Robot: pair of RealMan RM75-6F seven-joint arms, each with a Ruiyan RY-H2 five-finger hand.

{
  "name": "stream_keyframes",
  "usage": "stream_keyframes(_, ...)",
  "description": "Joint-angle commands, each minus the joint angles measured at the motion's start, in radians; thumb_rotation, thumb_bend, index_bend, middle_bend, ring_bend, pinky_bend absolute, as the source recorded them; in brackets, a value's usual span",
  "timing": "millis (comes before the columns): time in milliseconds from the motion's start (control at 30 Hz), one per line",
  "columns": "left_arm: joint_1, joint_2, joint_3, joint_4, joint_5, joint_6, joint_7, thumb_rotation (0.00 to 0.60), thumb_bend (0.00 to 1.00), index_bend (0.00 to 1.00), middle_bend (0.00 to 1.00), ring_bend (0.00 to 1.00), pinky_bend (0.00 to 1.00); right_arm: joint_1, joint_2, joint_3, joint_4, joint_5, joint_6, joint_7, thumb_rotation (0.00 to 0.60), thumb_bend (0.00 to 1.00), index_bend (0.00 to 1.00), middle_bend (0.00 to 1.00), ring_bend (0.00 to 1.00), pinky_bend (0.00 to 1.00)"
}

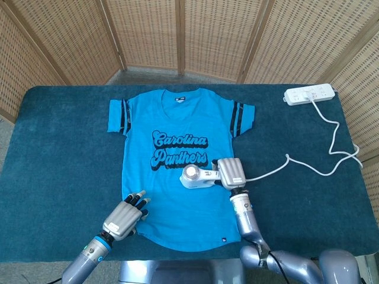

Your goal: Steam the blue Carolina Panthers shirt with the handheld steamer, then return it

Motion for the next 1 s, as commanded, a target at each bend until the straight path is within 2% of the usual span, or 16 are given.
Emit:
stream_keyframes(33, 0.001, -0.001, 0.000, 0.000, -0.002, 0.001, 0.001, 0.512, 0.45, 0.52, 0.19, 0.03, 0.14, 0.021, -0.007, 0.018, 0.055, -0.005, -0.007, 0.028, 0.600, 0.39, 0.72, 0.70, 0.71, 0.67)
stream_keyframes(433, 0.001, 0.000, -0.001, -0.005, -0.009, 0.004, 0.008, 0.507, 0.45, 0.52, 0.19, 0.03, 0.14, 0.073, -0.038, 0.062, 0.196, 0.004, -0.019, 0.078, 0.600, 0.39, 0.72, 0.70, 0.70, 0.66)
stream_keyframes(567, 0.002, 0.002, -0.001, -0.004, -0.010, 0.006, 0.008, 0.504, 0.45, 0.52, 0.19, 0.03, 0.14, 0.075, -0.047, 0.054, 0.215, 0.006, -0.024, 0.088, 0.600, 0.39, 0.72, 0.70, 0.70, 0.66)
stream_keyframes(800, 0.001, 0.004, -0.001, -0.002, -0.007, 0.005, 0.002, 0.511, 0.45, 0.52, 0.19, 0.03, 0.14, 0.063, -0.050, 0.020, 0.182, -0.009, -0.018, 0.090, 0.600, 0.39, 0.72, 0.70, 0.70, 0.66)
stream_keyframes(1000, 0.003, 0.011, 0.001, 0.002, -0.003, 0.008, -0.009, 0.509, 0.45, 0.52, 0.19, 0.03, 0.14, 0.036, -0.034, -0.016, 0.094, -0.017, -0.011, 0.087, 0.600, 0.39, 0.72, 0.69, 0.70, 0.65)
